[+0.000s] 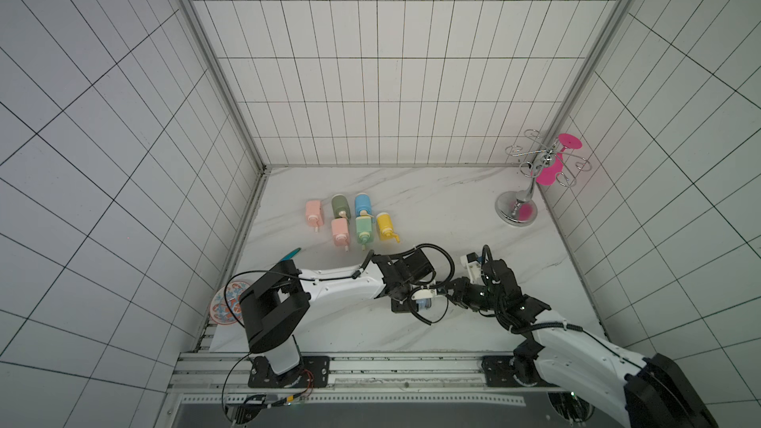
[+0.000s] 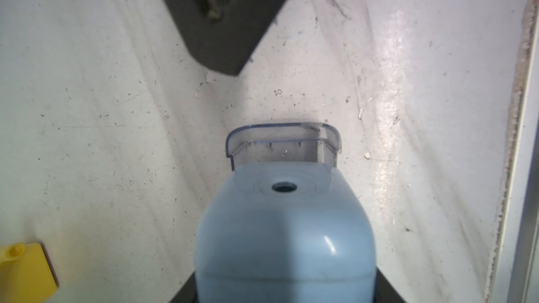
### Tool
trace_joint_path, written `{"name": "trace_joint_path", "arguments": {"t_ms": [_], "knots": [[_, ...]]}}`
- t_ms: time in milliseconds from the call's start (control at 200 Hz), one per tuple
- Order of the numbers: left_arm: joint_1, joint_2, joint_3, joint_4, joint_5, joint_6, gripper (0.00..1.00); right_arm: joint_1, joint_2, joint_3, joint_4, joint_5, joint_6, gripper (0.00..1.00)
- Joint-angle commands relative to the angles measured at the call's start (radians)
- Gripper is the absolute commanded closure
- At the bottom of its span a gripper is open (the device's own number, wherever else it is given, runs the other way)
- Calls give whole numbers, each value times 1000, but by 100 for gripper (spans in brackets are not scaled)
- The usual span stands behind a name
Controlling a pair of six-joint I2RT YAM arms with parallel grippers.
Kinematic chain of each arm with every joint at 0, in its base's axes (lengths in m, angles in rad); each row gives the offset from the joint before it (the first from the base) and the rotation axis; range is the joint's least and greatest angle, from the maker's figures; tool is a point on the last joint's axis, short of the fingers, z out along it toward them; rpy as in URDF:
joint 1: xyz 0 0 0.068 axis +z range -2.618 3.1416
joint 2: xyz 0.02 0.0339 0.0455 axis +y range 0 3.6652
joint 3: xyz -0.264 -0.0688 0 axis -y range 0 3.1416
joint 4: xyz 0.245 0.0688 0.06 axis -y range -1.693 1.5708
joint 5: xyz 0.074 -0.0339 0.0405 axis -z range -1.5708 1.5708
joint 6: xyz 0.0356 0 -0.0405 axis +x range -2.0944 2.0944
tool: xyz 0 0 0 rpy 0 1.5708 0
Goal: Put the tray back into the pencil sharpener
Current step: Close the container of the pencil sharpener.
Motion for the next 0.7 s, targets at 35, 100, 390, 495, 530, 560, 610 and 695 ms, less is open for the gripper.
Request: {"name": "trace_joint_path", "arguments": {"t_ms": [35, 100, 390, 495, 530, 560, 610, 695], "knots": [[5, 24, -19, 44, 13, -4, 99, -6, 41, 41, -186, 37, -69, 88], [5, 28, -16, 46, 16, -7, 99, 7, 97, 44, -124, 4, -70, 89], [5, 29, -11, 43, 17, -14, 100, 140, 286, 74, 136, -42, -8, 90], [5, 29, -11, 46, 21, -16, 100, 153, 316, 77, 178, -47, 4, 90], [5, 28, -11, 48, 26, -19, 100, 156, 324, 78, 188, -48, 8, 90], [5, 30, -11, 49, 27, -18, 100, 156, 327, 75, 193, -48, 10, 90], [5, 32, -12, 51, 27, -19, 100, 155, 324, 69, 194, -41, 15, 91], [6, 32, -13, 57, 30, -23, 100, 145, 300, 51, 194, -24, 27, 91]]}}
